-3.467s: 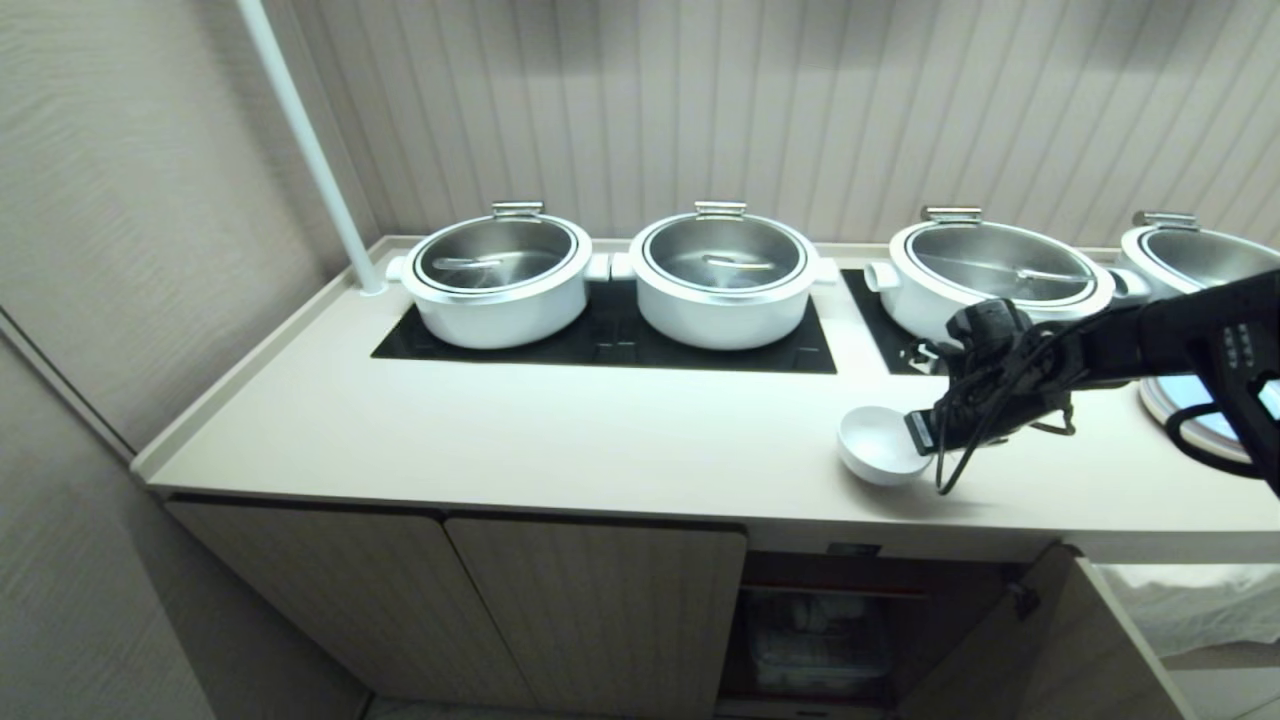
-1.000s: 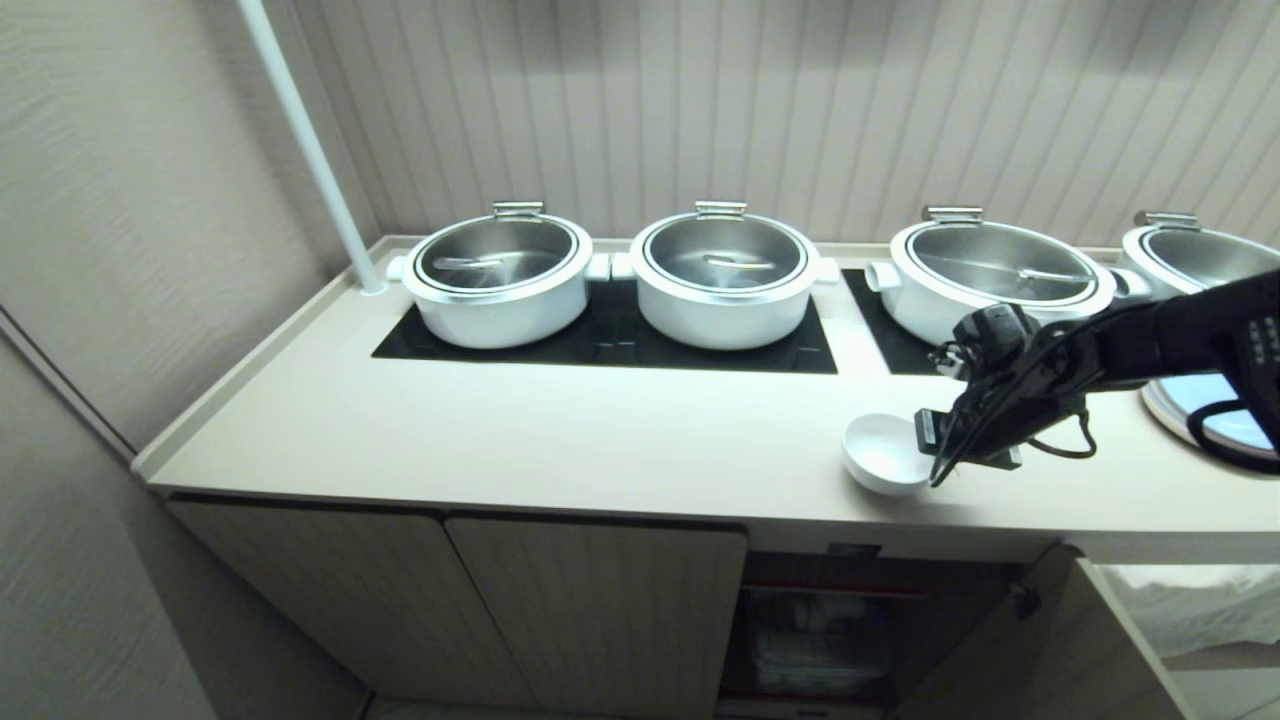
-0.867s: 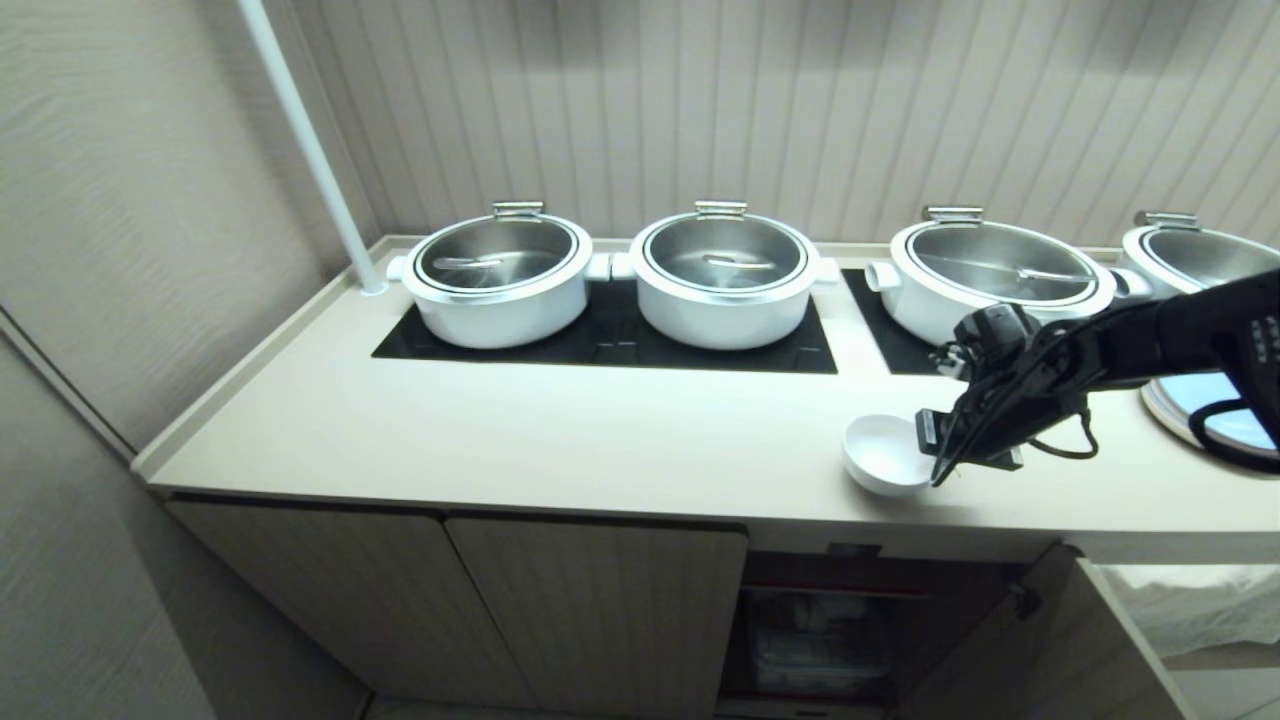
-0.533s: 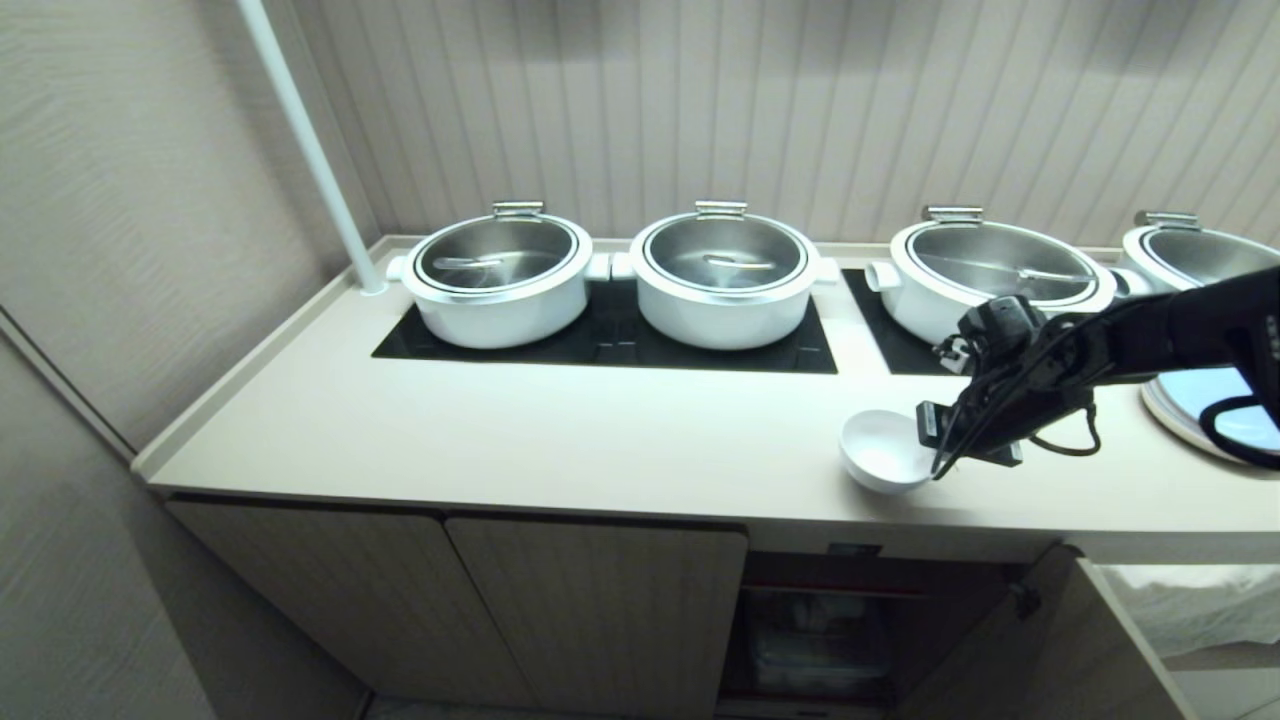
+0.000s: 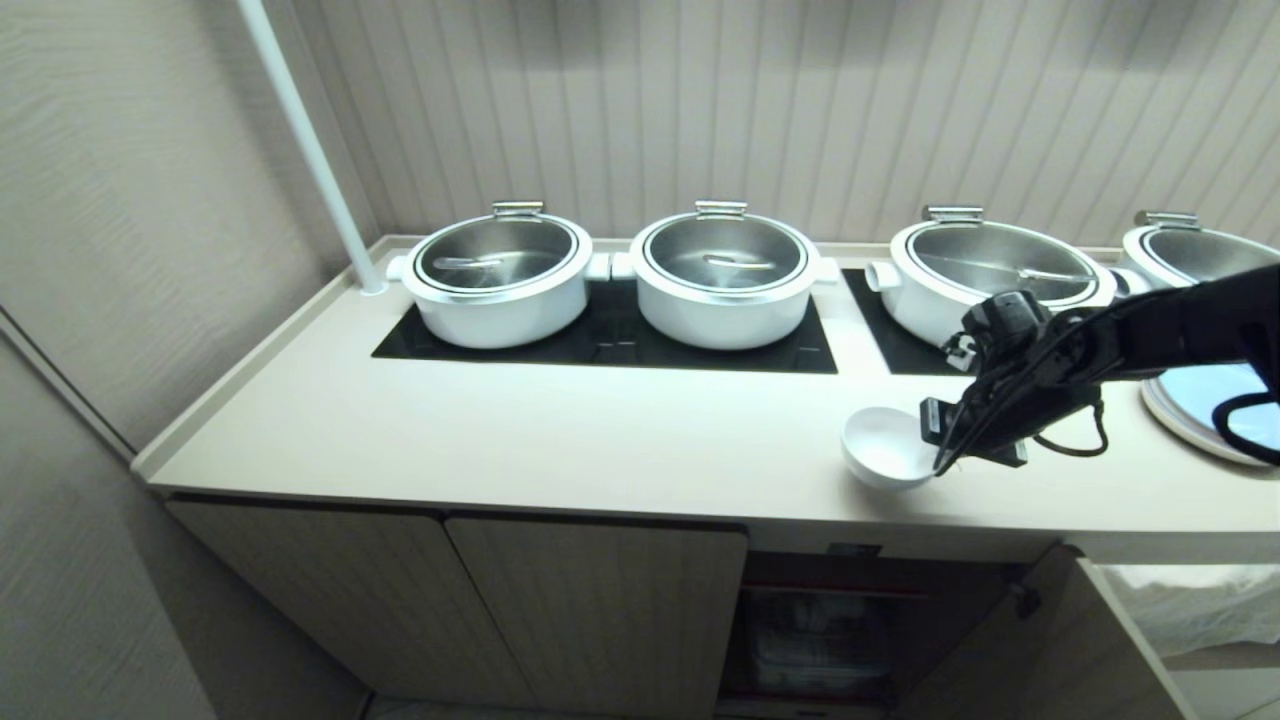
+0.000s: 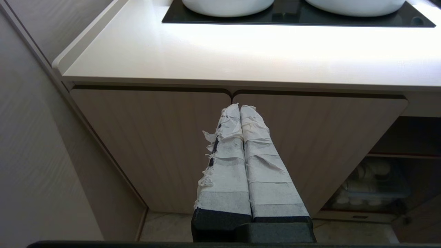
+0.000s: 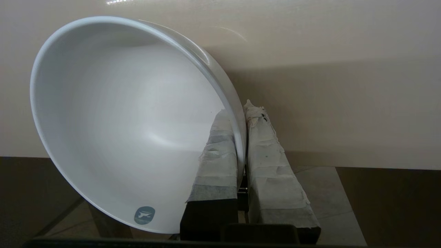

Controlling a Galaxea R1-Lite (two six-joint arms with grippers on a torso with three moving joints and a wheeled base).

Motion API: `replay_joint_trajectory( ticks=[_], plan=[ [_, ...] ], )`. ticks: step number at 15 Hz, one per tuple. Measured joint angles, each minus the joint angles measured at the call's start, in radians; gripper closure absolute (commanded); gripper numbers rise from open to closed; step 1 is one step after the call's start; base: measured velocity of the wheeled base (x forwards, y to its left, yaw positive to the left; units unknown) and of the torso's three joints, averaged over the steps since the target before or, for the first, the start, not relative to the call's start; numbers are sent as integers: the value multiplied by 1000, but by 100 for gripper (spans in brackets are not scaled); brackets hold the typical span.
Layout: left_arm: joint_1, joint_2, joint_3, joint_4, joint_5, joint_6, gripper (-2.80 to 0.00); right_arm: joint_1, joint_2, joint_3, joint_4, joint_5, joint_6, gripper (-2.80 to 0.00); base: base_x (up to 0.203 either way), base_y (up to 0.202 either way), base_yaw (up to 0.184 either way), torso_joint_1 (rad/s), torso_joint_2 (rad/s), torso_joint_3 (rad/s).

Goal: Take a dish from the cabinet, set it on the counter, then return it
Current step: Pick up the bowl from the table

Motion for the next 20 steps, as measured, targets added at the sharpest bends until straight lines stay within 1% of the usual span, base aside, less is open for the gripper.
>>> replay_joint_trajectory(
  ticks=[5,14,20],
  plan=[
    [0,0,0,0,0,0,0,0,-24,17,2,9,0,0,0,0,0,0,0,0],
    [0,0,0,0,0,0,0,0,-94,94,-1,10,0,0,0,0,0,0,0,0],
    [0,0,0,0,1,0,0,-1,-152,183,-10,18,-3,0,0,0,0,0,0,0]
  ],
)
